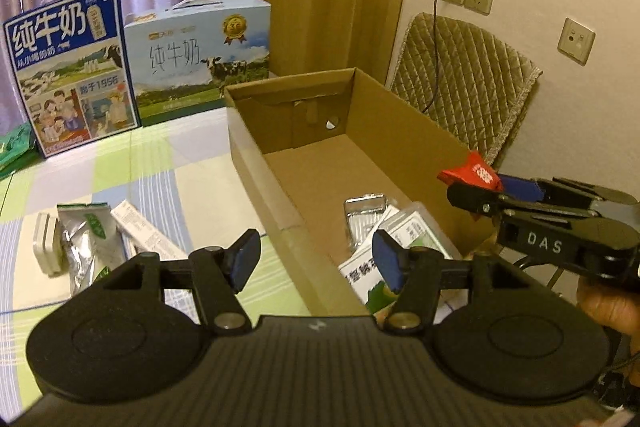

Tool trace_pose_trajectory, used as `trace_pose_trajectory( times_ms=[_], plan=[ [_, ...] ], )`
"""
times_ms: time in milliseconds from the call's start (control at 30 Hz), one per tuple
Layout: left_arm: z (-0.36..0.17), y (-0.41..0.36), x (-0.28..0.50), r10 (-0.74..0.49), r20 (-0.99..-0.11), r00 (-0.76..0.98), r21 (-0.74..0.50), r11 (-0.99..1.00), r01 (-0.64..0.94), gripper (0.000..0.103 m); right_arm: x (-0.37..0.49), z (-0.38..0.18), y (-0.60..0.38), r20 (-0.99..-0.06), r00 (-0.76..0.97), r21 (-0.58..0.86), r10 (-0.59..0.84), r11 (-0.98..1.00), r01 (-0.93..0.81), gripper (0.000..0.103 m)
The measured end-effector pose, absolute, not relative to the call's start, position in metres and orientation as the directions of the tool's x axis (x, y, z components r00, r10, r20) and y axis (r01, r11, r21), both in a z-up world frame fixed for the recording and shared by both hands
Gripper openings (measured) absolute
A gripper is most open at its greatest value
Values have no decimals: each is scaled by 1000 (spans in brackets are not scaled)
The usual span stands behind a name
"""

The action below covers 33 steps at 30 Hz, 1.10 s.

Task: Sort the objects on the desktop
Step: 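Open the left tool to drop the spray box while the right tool drops the candy, then move both tools back over the remaining items on the table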

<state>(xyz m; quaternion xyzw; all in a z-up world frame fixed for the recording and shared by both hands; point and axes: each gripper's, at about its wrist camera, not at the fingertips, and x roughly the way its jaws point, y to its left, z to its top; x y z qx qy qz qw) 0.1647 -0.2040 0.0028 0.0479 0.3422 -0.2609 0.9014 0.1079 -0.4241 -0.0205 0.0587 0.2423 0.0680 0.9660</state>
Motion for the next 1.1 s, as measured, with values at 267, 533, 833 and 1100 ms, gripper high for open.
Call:
trace_pose_trajectory(
  times_ms=[267,533,833,1100],
  plan=[
    [-1,-191,160,-433,-643,632,-109,868,484,57,109,-21,-426,-451,884,135,124,988,-70,61],
    [-6,-182,155,-423,-646,635,-117,877,466,58,95,-25,-430,-467,877,143,113,988,-51,62],
    [-4,-161,144,-396,-651,648,-115,895,431,64,79,-10,-418,-467,874,176,138,983,-61,76],
    [7,-132,129,-355,-641,680,-99,917,385,77,70,3,-386,-486,848,195,211,972,-131,87]
  ],
)
